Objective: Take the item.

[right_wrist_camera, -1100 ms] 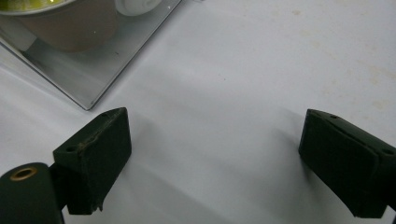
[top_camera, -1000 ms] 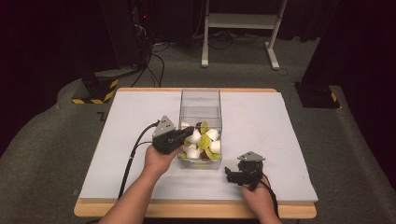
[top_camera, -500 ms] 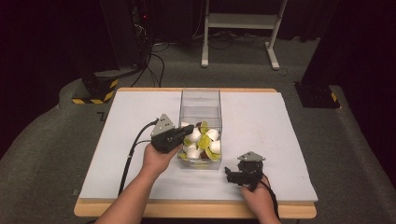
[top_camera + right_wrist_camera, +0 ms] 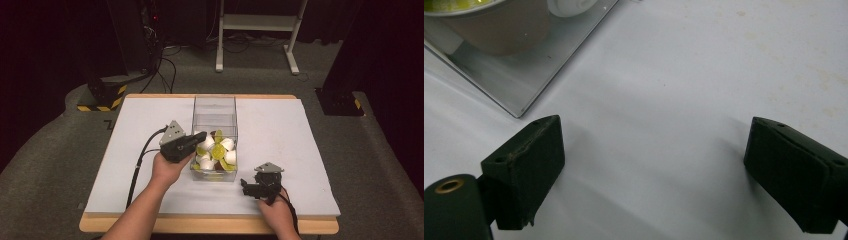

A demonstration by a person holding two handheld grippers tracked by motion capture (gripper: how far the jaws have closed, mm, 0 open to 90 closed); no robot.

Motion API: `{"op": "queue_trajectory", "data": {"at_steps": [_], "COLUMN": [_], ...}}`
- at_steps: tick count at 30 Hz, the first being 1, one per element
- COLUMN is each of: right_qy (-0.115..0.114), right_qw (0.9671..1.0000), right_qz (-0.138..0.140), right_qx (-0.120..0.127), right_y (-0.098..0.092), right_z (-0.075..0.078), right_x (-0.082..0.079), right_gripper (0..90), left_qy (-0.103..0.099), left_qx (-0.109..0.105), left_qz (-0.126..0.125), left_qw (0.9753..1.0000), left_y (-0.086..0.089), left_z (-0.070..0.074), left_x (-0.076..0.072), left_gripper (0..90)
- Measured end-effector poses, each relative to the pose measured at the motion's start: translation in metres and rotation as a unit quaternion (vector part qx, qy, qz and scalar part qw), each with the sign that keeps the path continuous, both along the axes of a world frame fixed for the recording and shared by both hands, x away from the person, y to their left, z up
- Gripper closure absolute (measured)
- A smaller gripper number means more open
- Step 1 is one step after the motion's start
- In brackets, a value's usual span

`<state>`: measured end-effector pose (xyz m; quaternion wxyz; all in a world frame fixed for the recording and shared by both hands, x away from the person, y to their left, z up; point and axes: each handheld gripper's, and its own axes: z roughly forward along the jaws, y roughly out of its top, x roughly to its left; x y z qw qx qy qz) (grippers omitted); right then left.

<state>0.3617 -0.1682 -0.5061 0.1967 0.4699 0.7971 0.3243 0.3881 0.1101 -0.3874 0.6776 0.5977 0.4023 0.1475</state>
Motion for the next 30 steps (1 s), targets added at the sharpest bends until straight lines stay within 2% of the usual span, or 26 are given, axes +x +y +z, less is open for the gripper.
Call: {"op": "queue_trajectory", "data": {"at_steps": [10, 30], "right_qy": [0.000, 0.000], "right_qw": [1.0000, 1.0000], "right_qz": [0.000, 0.000], "right_qx": [0.000, 0.000], "right_y": [0.000, 0.000], "right_z": [0.000, 0.000], "right_x": [0.000, 0.000], "right_gripper": [9.2, 9.2], "left_qy": [-0.005, -0.013], "left_qx": [-0.014, -0.018], "left_qz": [0.006, 0.028], "left_qw": [0.9999, 0.9993], "left_y": [0.007, 0.035], "left_z": [0.005, 0.011], "left_x": [-0.003, -0.005], "left_gripper": [90.0, 90.0]}}
